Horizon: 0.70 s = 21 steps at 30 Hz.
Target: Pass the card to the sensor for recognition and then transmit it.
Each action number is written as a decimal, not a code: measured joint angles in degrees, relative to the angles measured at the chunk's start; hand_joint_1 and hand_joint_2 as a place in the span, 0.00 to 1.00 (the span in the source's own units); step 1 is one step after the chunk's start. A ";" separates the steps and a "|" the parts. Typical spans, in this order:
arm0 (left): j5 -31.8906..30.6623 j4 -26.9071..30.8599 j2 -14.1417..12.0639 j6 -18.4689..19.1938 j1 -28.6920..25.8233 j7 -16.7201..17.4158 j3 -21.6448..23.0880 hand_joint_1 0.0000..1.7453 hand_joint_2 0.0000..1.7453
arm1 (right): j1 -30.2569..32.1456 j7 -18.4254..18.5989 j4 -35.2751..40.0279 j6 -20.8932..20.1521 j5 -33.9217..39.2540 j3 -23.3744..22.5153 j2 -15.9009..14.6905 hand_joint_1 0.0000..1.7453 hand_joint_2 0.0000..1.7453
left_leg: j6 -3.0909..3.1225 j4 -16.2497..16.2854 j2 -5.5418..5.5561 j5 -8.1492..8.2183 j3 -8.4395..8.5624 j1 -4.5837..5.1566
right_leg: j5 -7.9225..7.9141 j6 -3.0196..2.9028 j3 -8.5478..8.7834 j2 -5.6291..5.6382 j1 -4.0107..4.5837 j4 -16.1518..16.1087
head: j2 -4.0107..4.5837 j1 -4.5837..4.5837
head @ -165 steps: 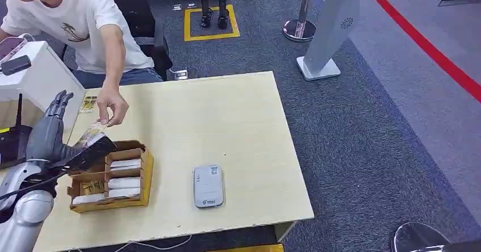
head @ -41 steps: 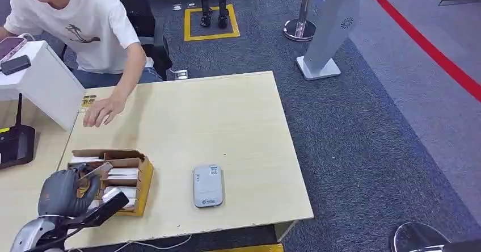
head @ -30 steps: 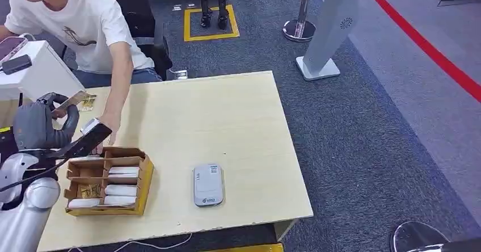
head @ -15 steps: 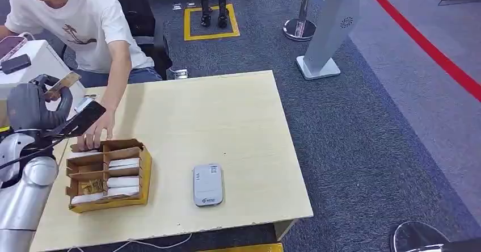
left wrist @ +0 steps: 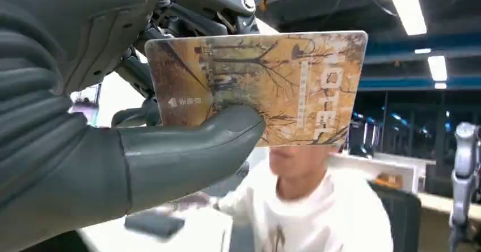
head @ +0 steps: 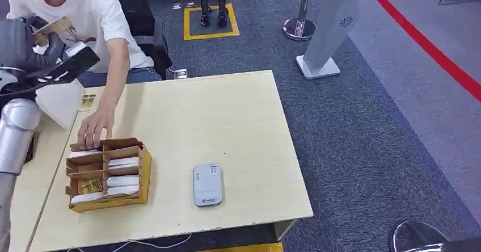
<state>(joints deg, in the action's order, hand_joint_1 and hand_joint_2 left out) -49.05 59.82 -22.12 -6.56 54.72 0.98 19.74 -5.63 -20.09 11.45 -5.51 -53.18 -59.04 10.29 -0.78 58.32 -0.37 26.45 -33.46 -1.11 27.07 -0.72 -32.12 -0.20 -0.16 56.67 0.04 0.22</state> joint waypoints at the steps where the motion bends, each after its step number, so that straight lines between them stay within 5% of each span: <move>1: -0.18 -0.79 -0.09 0.24 1.44 0.11 0.44 1.00 1.00 | 0.01 -0.02 0.00 0.06 0.00 0.00 -0.02 0.00 0.00 | 0.00 0.00 0.00 0.00 -0.01 0.00 | 0.00 0.00 -0.01 0.00 0.00 0.00 | 0.00 -0.04; 12: 0.66 -8.30 -1.14 3.50 15.63 1.31 4.72 1.00 1.00 | -1.15 -6.60 -0.04 -3.94 -0.52 0.77 1.14 0.00 0.00 | -0.01 0.00 -0.05 -0.01 -0.06 0.00 | -0.01 -0.01 -0.10 0.07 0.00 0.05 | 0.00 0.00; 21: 0.02 -12.70 2.30 3.08 22.57 3.69 8.89 1.00 1.00 | -5.10 -13.22 1.42 -4.50 4.19 1.64 1.64 0.00 0.00 | 0.02 0.01 -0.07 -0.08 -0.09 0.08 | -0.09 0.02 -0.10 0.08 -0.06 0.04 | 0.00 0.02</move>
<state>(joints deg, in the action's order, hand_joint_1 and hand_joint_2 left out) -49.03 47.12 -19.82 -3.48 77.29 4.68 28.63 -10.73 -33.31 12.87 -10.01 -48.98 -57.40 11.93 -0.75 58.33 -0.44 26.37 -33.55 -1.03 26.98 -0.70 -32.22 -0.12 -0.22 56.71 0.04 0.24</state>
